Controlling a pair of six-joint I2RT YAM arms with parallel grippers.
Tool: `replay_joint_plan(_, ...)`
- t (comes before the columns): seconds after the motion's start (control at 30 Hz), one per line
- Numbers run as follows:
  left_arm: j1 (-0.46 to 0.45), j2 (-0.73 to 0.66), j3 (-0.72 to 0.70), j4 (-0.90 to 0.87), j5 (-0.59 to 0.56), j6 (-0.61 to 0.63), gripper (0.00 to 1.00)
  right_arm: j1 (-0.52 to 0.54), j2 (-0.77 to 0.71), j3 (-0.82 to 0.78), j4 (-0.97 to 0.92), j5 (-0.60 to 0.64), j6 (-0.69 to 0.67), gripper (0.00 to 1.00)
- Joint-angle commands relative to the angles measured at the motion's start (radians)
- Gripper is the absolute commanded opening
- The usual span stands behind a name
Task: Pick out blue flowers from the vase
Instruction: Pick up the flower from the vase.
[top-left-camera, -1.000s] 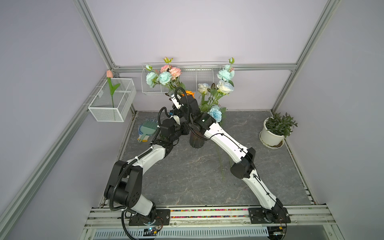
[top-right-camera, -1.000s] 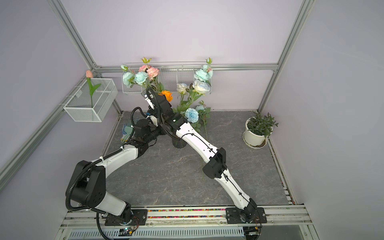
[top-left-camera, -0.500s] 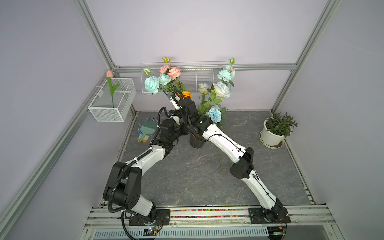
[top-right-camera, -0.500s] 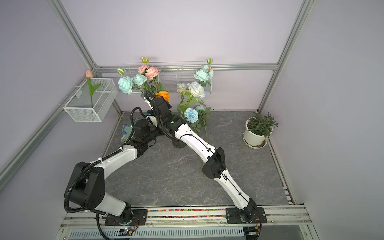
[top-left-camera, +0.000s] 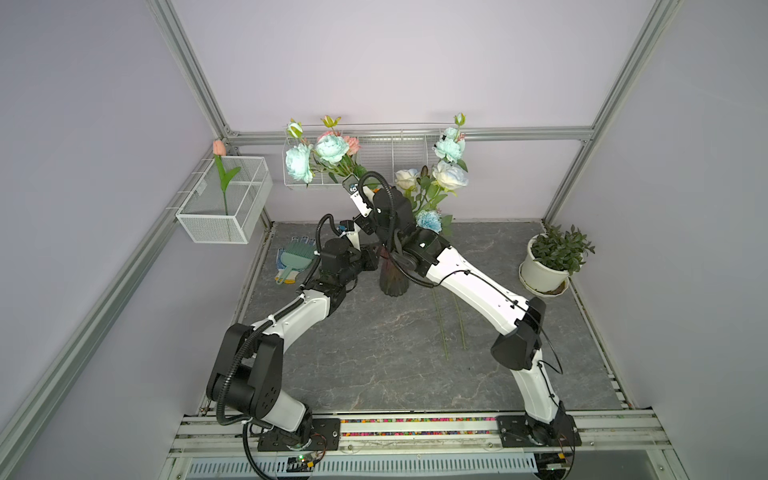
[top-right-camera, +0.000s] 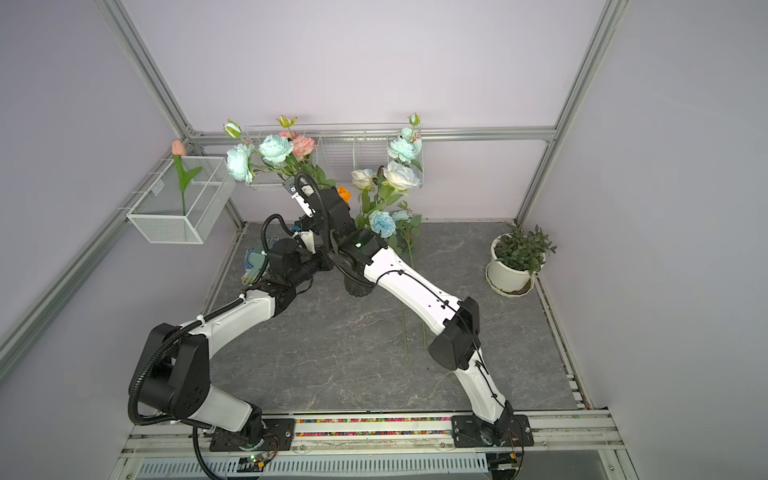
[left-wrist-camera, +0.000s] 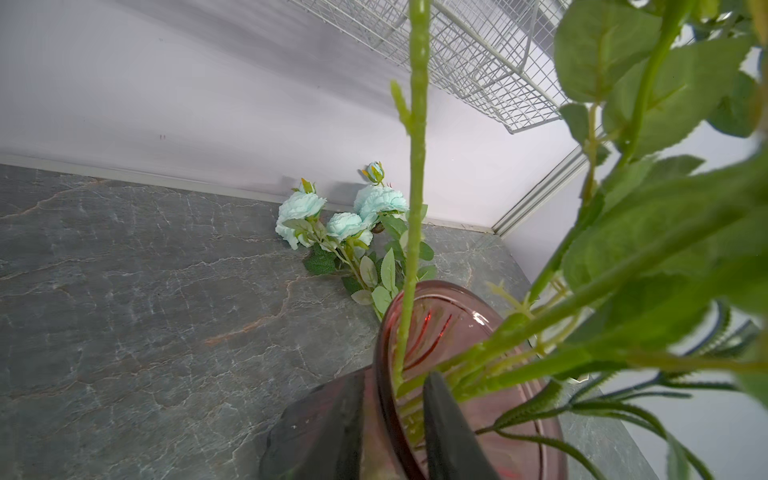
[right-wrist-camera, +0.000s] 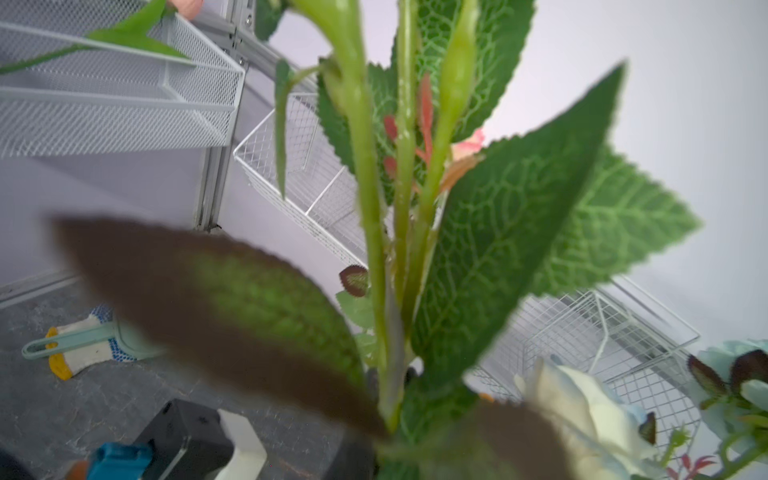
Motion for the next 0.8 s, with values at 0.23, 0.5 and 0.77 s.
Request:
replay_joint_plan(0.23, -0.008, 0.020, -0.017, -0.040, 0.000, 0.014, 0.28, -0.009, -0.176, -0.059, 0.062, -0.062, 0.063, 0.07)
replay_joint_plan(0.5, -0.009, 0.028, -0.015, -0.036, -0.001, 0.014, 0.28, -0.006, -0.322, -0.116, 0.114, -0.180, 0.126, 0.07)
replay_joint_plan(0.77, -0.009, 0.039, -0.008, -0.045, -0.004, 0.029, 0.28, 0.007, -0.506, -0.314, 0.268, -0.270, 0.166, 0.07)
